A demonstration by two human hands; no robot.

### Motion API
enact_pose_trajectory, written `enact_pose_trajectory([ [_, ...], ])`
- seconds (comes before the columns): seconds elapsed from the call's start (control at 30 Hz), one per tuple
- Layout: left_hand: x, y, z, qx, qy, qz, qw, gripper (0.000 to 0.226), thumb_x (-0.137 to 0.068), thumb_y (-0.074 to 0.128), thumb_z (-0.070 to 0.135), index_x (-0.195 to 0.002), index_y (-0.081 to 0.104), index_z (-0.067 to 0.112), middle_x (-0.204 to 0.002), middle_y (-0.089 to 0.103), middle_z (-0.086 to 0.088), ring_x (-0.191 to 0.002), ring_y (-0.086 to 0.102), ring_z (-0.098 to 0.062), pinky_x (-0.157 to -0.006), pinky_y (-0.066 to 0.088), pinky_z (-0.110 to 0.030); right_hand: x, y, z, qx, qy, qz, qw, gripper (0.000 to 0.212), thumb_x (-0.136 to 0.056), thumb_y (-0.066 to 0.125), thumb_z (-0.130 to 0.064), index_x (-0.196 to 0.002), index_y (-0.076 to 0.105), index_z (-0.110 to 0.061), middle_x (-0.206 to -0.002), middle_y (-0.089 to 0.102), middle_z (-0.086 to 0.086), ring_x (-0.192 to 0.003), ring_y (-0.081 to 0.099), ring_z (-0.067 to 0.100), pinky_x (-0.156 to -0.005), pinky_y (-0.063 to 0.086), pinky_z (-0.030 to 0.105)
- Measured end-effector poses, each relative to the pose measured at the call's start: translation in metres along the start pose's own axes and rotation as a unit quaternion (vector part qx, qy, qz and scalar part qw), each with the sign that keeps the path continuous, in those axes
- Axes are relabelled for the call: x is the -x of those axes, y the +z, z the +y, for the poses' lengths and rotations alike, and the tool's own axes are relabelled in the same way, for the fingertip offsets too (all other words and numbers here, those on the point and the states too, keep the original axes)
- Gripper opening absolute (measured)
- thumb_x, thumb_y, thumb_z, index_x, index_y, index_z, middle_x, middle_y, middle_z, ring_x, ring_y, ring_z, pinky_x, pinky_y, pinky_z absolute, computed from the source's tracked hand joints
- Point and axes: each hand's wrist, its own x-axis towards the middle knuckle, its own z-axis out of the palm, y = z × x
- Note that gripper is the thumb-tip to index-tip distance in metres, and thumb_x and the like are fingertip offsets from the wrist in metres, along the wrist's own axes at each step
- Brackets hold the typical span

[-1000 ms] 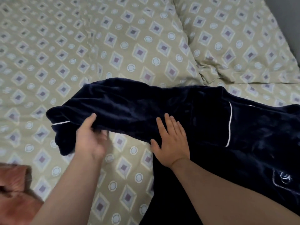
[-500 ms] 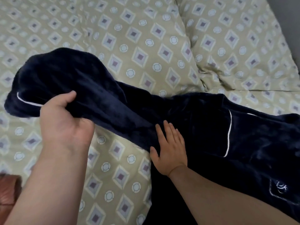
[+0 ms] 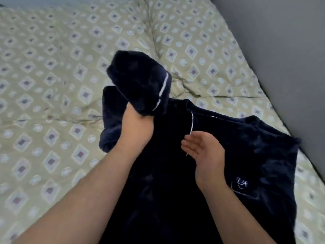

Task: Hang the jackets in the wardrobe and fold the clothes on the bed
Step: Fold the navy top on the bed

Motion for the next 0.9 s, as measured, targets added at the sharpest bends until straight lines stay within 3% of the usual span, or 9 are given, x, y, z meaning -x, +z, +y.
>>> enact_pose_trajectory([
  [0.1,0.034,0.057,-0.014,-0.109,0.111,-0.201,0.967,0.051,-0.085,0.051,-0.004,-0.129,0.052,0.023,-0.131,0.055,-0.004,-0.114,0.057,-0.004,-0.095,0.046,-0.027,-0.025,-0.060,-0.031,-0.097,0.063,-0.002,0.993,0.069,-0.079,0.057,-0.070,-0.127,0.060,-0.020,-0.121,0.069,0.006,-0.102,0.072,0.024,-0.086,0.058,0.044],
  [0.17,0.061,0.085,-0.026,-0.258,0.152,-0.357,0.885,0.087,-0.086,0.053,-0.001,-0.155,0.016,0.038,-0.162,0.018,0.002,-0.133,0.046,-0.022,-0.094,0.047,-0.030,-0.032,-0.092,-0.036,-0.103,0.092,-0.007,0.990,0.087,-0.069,0.057,-0.078,-0.135,0.057,-0.021,-0.128,0.067,0.004,-0.112,0.068,0.023,-0.090,0.056,0.045],
  [0.27,0.092,0.104,-0.039,-0.324,0.140,-0.499,0.792,0.095,-0.092,0.062,0.020,-0.152,-0.004,0.050,-0.164,-0.002,0.016,-0.144,0.031,-0.019,-0.103,0.041,-0.026,-0.038,-0.140,-0.026,-0.083,0.164,0.050,0.982,0.069,-0.076,0.071,-0.065,-0.129,0.063,-0.021,-0.121,0.071,0.005,-0.108,0.070,0.025,-0.088,0.056,0.045],
  [0.4,0.060,0.074,-0.037,-0.303,0.229,-0.325,0.866,0.059,-0.091,0.060,0.008,-0.147,0.044,0.016,-0.152,0.044,-0.007,-0.139,0.042,-0.026,-0.116,0.029,-0.032,-0.051,-0.190,-0.004,0.093,0.184,0.183,0.961,0.017,-0.096,0.061,-0.020,-0.110,0.065,-0.027,-0.118,0.067,0.004,-0.099,0.066,0.023,-0.081,0.058,0.044],
  [0.53,-0.018,0.041,-0.041,-0.556,0.188,-0.232,0.776,0.076,-0.091,0.064,0.032,-0.154,0.028,0.009,-0.160,0.027,-0.015,-0.149,0.020,-0.035,-0.120,0.018,-0.053,-0.051,-0.192,-0.014,0.195,0.085,0.128,0.969,0.052,-0.081,0.052,-0.070,-0.119,0.061,-0.035,-0.130,0.061,-0.005,-0.114,0.060,0.016,-0.100,0.049,0.043],
  [0.6,-0.037,0.037,-0.045,-0.577,0.132,-0.275,0.758,0.089,-0.089,0.061,0.052,-0.157,0.018,0.014,-0.163,0.021,-0.011,-0.151,0.012,-0.030,-0.121,0.012,-0.050,-0.050,-0.174,-0.021,0.398,-0.024,0.100,0.911,0.082,-0.069,0.048,-0.083,-0.131,0.055,-0.031,-0.143,0.049,-0.004,-0.130,0.047,0.016,-0.105,0.038,0.034],
  [0.7,-0.038,0.040,-0.049,-0.521,0.102,-0.305,0.791,0.082,-0.090,0.054,0.059,-0.156,0.023,0.022,-0.154,0.040,-0.012,-0.145,0.029,-0.029,-0.120,0.013,-0.047,-0.045,-0.139,-0.018,0.622,-0.198,0.043,0.757,0.070,-0.076,0.041,-0.080,-0.108,0.065,-0.022,-0.121,0.057,0.004,-0.115,0.053,0.027,-0.094,0.045,0.039],
  [0.8,-0.029,0.042,-0.056,-0.500,0.095,-0.284,0.812,0.075,-0.092,0.054,0.055,-0.154,0.030,0.021,-0.144,0.050,-0.014,-0.137,0.041,-0.031,-0.120,0.018,-0.046,-0.041,-0.124,-0.004,0.661,-0.036,-0.111,0.741,0.068,-0.079,0.047,-0.081,-0.118,0.056,-0.026,-0.109,0.057,0.000,-0.103,0.057,0.025,-0.082,0.049,0.037],
  [0.9,-0.023,0.038,-0.065,-0.512,0.115,-0.281,0.803,0.076,-0.091,0.056,0.052,-0.155,0.029,0.020,-0.144,0.050,-0.014,-0.136,0.042,-0.029,-0.120,0.019,-0.046,-0.045,-0.131,0.006,0.632,-0.016,-0.085,0.770,0.034,-0.087,0.064,-0.047,-0.106,0.056,-0.019,-0.099,0.059,0.000,-0.094,0.059,0.024,-0.080,0.053,0.039],
])
